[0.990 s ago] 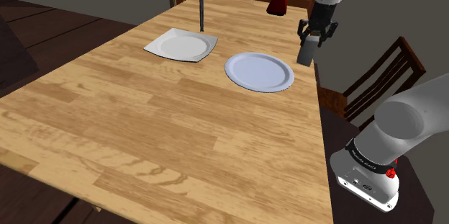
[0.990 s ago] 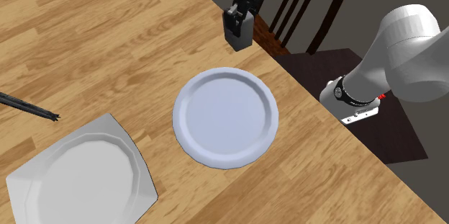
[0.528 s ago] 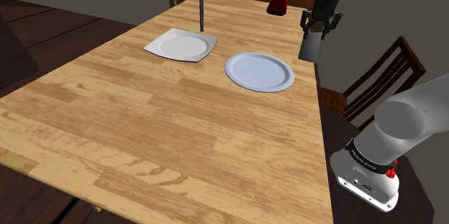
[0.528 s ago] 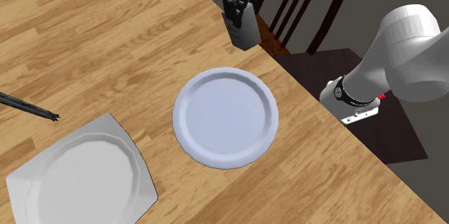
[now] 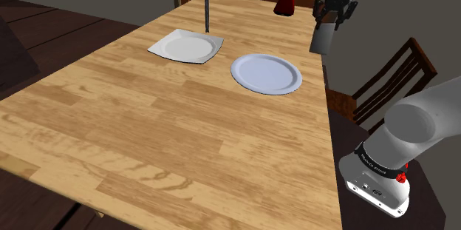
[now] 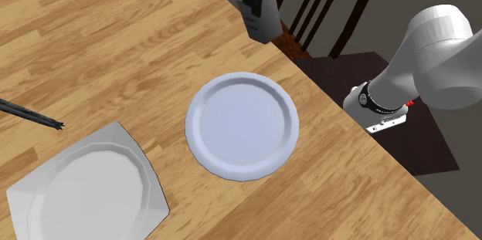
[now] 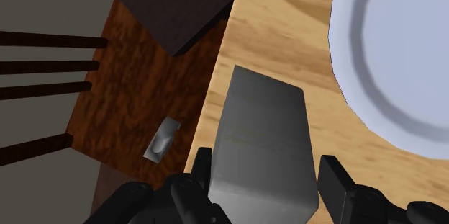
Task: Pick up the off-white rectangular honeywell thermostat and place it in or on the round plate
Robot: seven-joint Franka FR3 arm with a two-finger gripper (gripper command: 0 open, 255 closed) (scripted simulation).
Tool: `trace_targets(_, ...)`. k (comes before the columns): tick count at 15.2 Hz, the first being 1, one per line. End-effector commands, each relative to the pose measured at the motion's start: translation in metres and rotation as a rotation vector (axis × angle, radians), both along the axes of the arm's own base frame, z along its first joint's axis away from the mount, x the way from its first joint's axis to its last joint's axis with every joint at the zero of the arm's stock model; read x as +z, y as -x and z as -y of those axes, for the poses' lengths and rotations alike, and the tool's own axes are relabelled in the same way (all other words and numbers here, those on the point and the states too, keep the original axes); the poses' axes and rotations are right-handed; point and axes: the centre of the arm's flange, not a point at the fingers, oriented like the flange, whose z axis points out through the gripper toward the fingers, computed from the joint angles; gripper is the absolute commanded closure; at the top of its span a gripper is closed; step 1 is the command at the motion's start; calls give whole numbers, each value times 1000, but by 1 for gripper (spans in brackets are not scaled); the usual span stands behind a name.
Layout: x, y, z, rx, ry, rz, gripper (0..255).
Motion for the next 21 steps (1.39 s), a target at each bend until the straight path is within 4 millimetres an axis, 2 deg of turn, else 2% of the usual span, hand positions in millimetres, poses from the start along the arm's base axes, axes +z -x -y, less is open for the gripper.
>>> trace_targets(1,8,1,1,0,0,0,255)
trace_targets(19,48,-61,-225,0,0,0,255)
trace_targets(20,50,-66,-242,0,0,0,255)
trace_targets(21,45,-66,-242,0,0,0,255)
